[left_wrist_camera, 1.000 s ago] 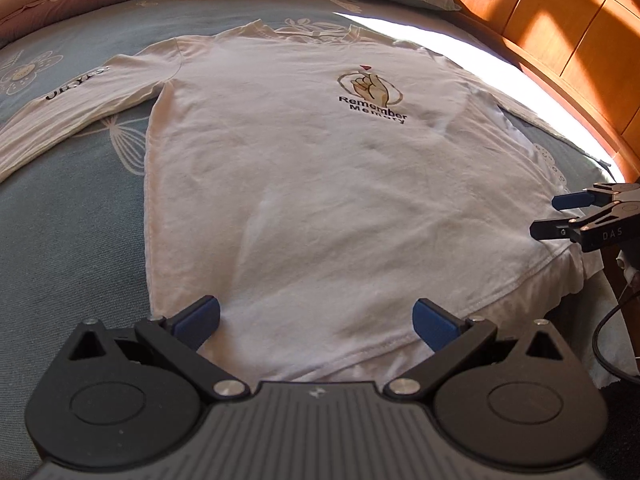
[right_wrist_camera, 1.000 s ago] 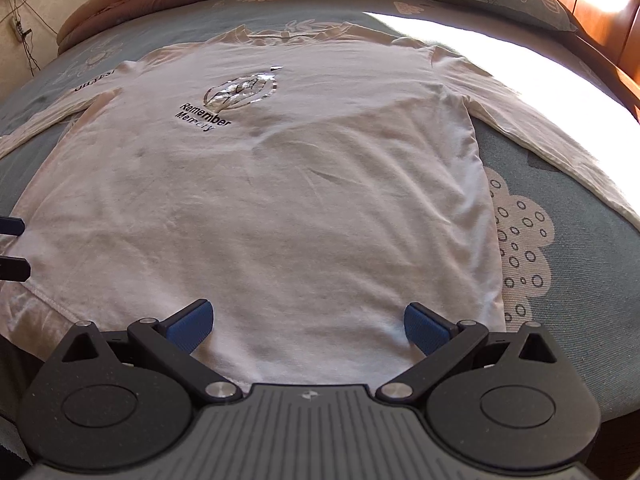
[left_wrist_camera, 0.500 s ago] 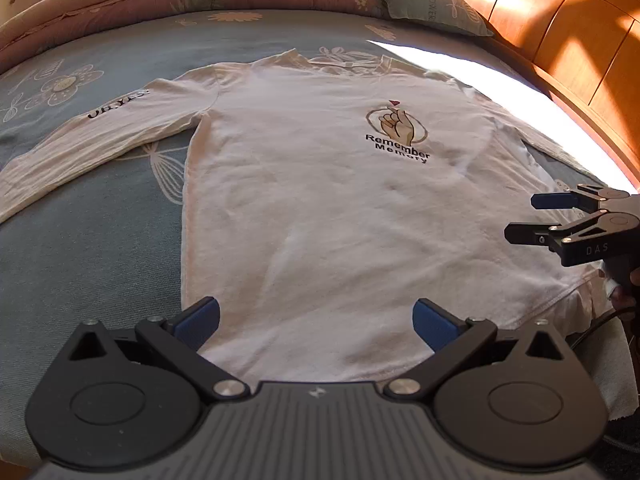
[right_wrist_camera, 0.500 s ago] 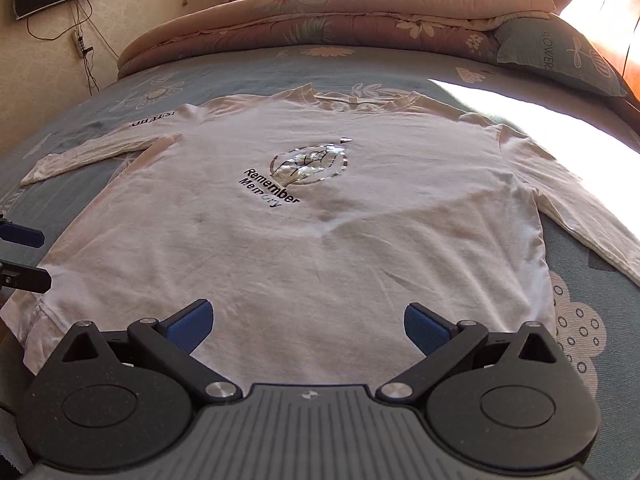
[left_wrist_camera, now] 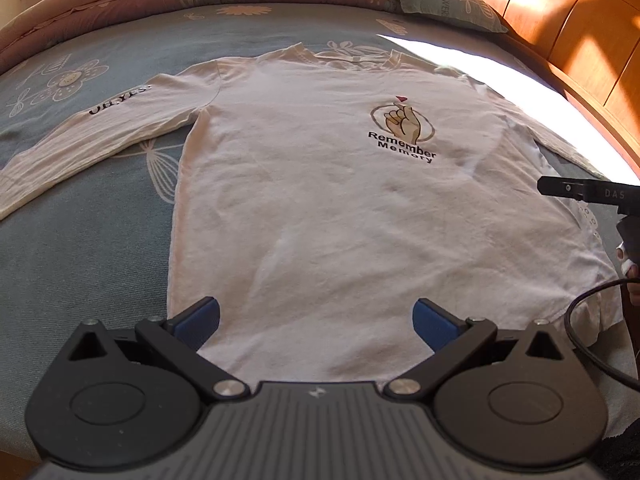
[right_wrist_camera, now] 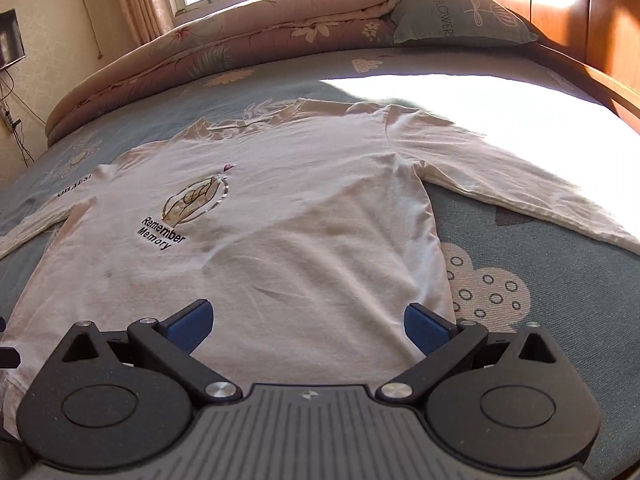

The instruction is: Fold clothes

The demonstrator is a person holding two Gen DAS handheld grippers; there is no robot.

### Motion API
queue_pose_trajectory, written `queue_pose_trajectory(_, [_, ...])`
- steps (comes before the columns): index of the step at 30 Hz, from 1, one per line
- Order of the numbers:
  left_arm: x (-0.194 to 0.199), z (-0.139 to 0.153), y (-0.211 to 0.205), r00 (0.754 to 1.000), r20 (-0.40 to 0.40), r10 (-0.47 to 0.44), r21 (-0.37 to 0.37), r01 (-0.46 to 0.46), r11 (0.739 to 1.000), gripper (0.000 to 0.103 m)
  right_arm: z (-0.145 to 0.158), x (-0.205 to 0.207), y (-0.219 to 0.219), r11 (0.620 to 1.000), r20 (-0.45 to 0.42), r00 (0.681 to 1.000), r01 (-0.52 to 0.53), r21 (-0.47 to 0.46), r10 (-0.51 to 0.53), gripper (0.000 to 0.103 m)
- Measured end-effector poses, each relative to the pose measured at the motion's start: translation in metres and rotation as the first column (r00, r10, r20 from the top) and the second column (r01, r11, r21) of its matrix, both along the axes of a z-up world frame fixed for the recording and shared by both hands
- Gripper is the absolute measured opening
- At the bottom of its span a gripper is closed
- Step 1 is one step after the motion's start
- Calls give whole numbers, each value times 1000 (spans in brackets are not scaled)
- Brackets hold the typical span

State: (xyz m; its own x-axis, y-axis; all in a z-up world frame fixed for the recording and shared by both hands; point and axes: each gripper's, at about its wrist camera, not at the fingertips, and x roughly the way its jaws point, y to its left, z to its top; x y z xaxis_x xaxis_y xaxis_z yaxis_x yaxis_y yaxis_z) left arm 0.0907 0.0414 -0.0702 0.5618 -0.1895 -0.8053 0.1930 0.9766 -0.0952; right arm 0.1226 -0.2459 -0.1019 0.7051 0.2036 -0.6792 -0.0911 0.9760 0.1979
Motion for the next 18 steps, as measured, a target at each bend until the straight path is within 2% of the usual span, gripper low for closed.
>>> queue_pose_trajectory(3, [-1,3,-1,1000,7,3,-7,-3,1000,102,-10,27,9,999,-33,999,2,37,-1,103])
queue_pose_trajectory(5, [-1,5,-2,1000,9,5,-11,-5,1000,102,-19,28,4,998,-50,998,32,49,-30,103])
queue_pose_trajectory(8, [5,2,-2,1000,-2,1,-1,-1,1000,102,-21,15,-9,997,-36,997,73,-3,-73,103])
queue_pose_trajectory(12, [18,-1,-3,1000,-4,9,10,-9,1000,102,-11,14,-22,995,-62,993,100,-7,-101,103])
queue_pose_trajectory(14, [21,0,-3,1000,-4,16,10,-16,1000,102,0,28,-18,995,-15,995,99,-23,-99,103])
queue_pose_trajectory(18, [23,2,-3,1000,-4,29,23,-29,999,102,17,85,-2,994,84,996,38,-100,-29,103])
